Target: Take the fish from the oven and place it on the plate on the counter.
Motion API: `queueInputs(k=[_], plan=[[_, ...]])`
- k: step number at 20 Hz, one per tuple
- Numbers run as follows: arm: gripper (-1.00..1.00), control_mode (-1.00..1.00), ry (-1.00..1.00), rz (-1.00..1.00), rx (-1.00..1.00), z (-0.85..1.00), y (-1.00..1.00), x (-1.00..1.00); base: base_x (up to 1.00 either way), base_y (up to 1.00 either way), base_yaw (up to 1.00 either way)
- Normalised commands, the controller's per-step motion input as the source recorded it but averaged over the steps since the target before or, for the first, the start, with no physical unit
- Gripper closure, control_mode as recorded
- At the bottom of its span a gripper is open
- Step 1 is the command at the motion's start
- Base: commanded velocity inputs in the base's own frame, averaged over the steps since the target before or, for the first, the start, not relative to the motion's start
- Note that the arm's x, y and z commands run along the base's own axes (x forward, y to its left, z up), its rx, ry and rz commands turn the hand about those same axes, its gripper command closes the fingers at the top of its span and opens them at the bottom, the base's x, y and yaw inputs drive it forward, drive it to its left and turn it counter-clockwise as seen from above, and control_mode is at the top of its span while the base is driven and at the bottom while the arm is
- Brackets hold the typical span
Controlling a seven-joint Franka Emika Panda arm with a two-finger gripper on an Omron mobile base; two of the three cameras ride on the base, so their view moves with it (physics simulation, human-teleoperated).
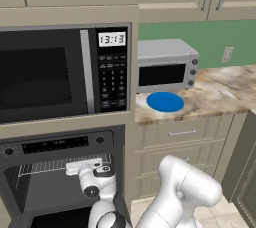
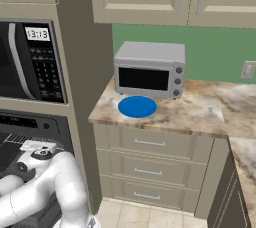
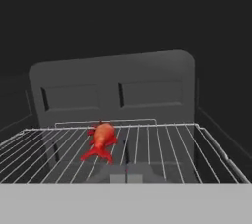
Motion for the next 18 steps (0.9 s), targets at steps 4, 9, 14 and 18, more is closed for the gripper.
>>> queueInputs(k=[4,9,14,18], plan=[[1.00,-1.00,-0.15,-0.01,-0.15,-1.00,0.00,-0.99,0.00,0.00,0.00],[1.00,-1.00,-0.07,0.00,-0.21,-1.00,0.17,-1.00,0.00,0.00,0.00],[1.00,-1.00,-0.46,-0.02,0.10,-0.33,0.09,-0.95,0.00,0.00,0.00],[1.00,-1.00,-0.48,-0.18,0.25,-0.03,0.38,-0.19,0.00,0.00,0.00]])
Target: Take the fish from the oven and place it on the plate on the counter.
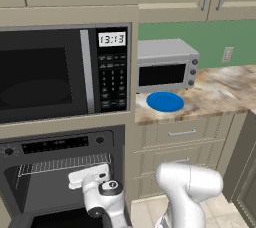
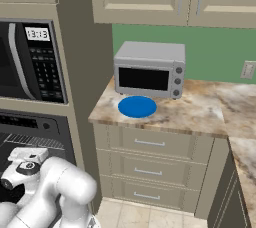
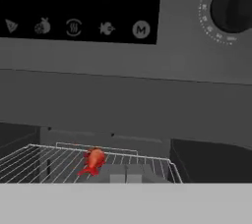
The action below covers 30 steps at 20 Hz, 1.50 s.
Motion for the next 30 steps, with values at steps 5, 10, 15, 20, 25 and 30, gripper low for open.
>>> queueInputs(k=[5,10,15,20,25,30], plan=[[1.00,-1.00,-0.08,-0.25,0.20,-0.91,0.69,-0.05,0.00,0.00,0.00],[1.00,-1.00,-0.06,-0.20,0.18,-1.00,0.67,-0.06,0.00,0.00,0.00],[1.00,-1.00,-0.17,-0.20,0.14,-0.77,0.45,0.16,0.00,0.00,0.00],[1.00,-1.00,-0.13,-0.11,0.00,-0.40,0.22,0.16,0.00,0.00,0.00],[1.00,-1.00,-0.02,0.00,0.05,-0.02,-0.13,0.20,0.00,0.00,0.00],[1.00,-1.00,0.00,0.06,0.00,-0.03,-0.41,0.07,0.00,0.00,0.00]])
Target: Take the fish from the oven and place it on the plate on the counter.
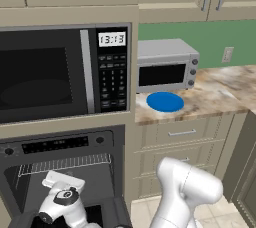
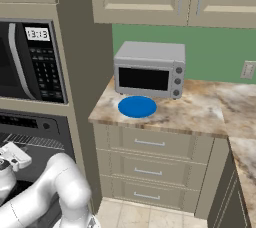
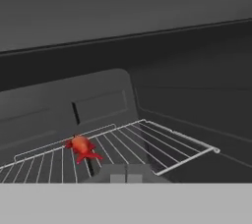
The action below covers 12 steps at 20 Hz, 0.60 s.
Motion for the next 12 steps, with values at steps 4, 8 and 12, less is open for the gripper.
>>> queueInputs(k=[4,8,12], plan=[[1.00,-1.00,0.01,0.15,0.00,-0.41,-0.39,0.19,0.00,0.00,0.00],[1.00,-1.00,0.00,0.16,-0.04,-0.52,-0.17,0.28,0.00,0.00,0.00],[1.00,-1.00,-0.13,0.12,-0.10,-0.45,0.00,0.01,0.00,0.00,0.00]])
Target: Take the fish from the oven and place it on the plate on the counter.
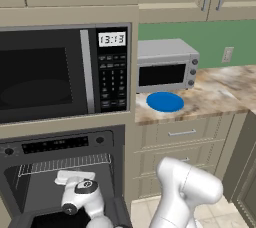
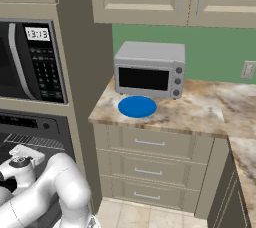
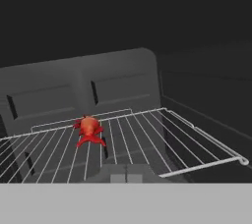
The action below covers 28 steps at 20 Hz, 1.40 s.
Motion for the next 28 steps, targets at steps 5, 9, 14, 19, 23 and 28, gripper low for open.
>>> queueInputs(k=[5,9,14,19,23,28], plan=[[1.00,-1.00,-0.10,0.03,-0.06,-0.56,0.18,0.03,0.00,0.00,0.00],[1.00,-1.00,-0.06,0.00,-0.04,-0.81,0.41,0.23,0.00,0.00,0.00],[1.00,-1.00,-0.17,0.00,-0.01,-0.63,0.30,0.30,0.00,0.00,0.00],[1.00,-1.00,-0.17,0.00,0.00,-0.77,0.22,0.24,0.00,0.00,0.00],[1.00,-1.00,-0.14,0.00,-0.03,-1.00,0.35,0.22,0.00,0.00,0.00],[1.00,-1.00,-0.18,-0.05,-0.14,-1.00,0.89,0.06,0.00,0.00,0.00]])
